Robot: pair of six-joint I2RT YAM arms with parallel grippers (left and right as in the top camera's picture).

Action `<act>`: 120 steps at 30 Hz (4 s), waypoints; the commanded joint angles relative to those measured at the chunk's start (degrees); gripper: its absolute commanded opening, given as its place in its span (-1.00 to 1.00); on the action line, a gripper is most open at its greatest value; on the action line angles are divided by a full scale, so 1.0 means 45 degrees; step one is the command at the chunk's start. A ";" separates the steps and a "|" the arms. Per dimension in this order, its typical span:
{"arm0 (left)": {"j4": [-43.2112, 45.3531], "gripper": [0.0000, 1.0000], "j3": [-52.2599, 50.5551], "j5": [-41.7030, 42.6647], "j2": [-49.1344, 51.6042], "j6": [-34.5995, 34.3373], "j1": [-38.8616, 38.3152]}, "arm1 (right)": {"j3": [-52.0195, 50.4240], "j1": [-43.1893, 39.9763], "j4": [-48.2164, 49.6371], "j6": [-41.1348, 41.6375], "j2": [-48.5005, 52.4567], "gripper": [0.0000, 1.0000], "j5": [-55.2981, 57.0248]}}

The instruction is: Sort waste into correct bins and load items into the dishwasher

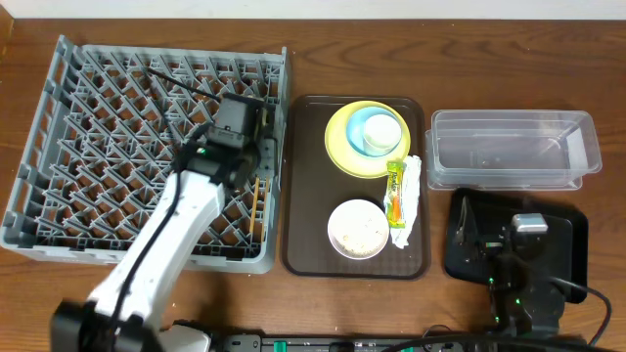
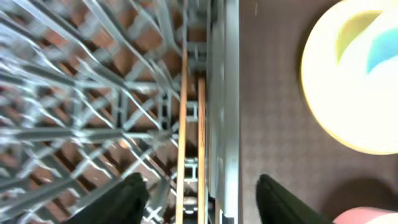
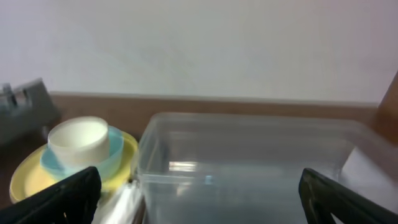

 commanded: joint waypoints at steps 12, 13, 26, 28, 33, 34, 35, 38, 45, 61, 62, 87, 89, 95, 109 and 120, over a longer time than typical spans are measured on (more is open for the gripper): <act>-0.0063 0.72 0.0588 -0.3895 -0.4308 0.0083 0.0010 | 0.1263 0.0189 -0.0379 0.0306 0.0248 0.99 -0.2118; -0.0058 0.74 0.0588 -0.4201 -0.4376 0.0058 0.0010 | 0.1938 0.0189 -0.1185 0.0296 0.0549 0.99 -0.2118; -0.1642 0.81 0.0573 -0.4726 -0.4269 -0.0199 0.0010 | 1.3551 0.0189 -1.0574 -0.0476 1.0355 0.99 -0.2555; -0.1889 0.81 0.0573 -0.4726 -0.4260 -0.0199 0.0010 | 1.5217 0.0189 -1.1589 -0.0461 1.1817 0.99 -0.2958; -0.1972 0.82 0.0568 -0.4726 -0.4265 -0.0199 0.0010 | 1.7252 0.0189 -1.3585 0.0160 1.3760 0.99 -0.5906; -0.1972 0.82 0.0568 -0.4726 -0.4265 -0.0199 0.0010 | 1.7340 0.0189 -1.3988 -0.0311 1.3979 0.98 -0.6445; -0.1972 0.82 0.0568 -0.4726 -0.4260 -0.0199 0.0010 | 1.7320 0.0189 -1.4464 -0.0525 1.4120 0.96 -0.6416; -0.1972 0.82 0.0568 -0.4726 -0.4260 -0.0199 0.0010 | 1.6980 0.0194 -1.5854 0.0981 1.4450 0.53 -0.4614; -0.1972 0.83 0.0563 -0.4726 -0.4260 -0.0199 0.0010 | 1.3702 0.0209 -1.6407 0.3342 1.4294 -0.31 -0.1865; -0.1972 0.83 0.0563 -0.4726 -0.4265 -0.0199 0.0010 | 0.7650 0.2934 -0.9913 0.6110 1.4848 -0.37 0.2050; -0.1972 0.83 0.0563 -0.4726 -0.4260 -0.0199 0.0010 | 0.7533 0.2987 -0.9554 0.6110 1.5008 -0.38 0.2050; -0.1972 0.84 0.0563 -0.4726 -0.4260 -0.0199 0.0010 | 0.7480 0.5037 -0.7150 0.3288 1.6237 -0.98 0.1132; -0.1972 0.84 0.0563 -0.4726 -0.4260 -0.0199 0.0010 | 0.7480 0.5139 -0.6946 0.3283 1.6237 -0.97 0.1137; -0.1972 0.84 0.0563 -0.4726 -0.4260 -0.0199 0.0010 | 0.7480 0.5149 -0.6868 0.3283 1.6237 -0.96 0.1127; -0.1972 0.84 0.0563 -0.4726 -0.4260 -0.0199 0.0010 | 1.1079 0.5149 -1.0822 0.2934 1.5824 -0.22 0.0534; -0.1972 0.84 0.0563 -0.4726 -0.4260 -0.0199 0.0010 | 1.2342 0.8548 -1.0797 0.0039 1.6742 -0.23 -0.2142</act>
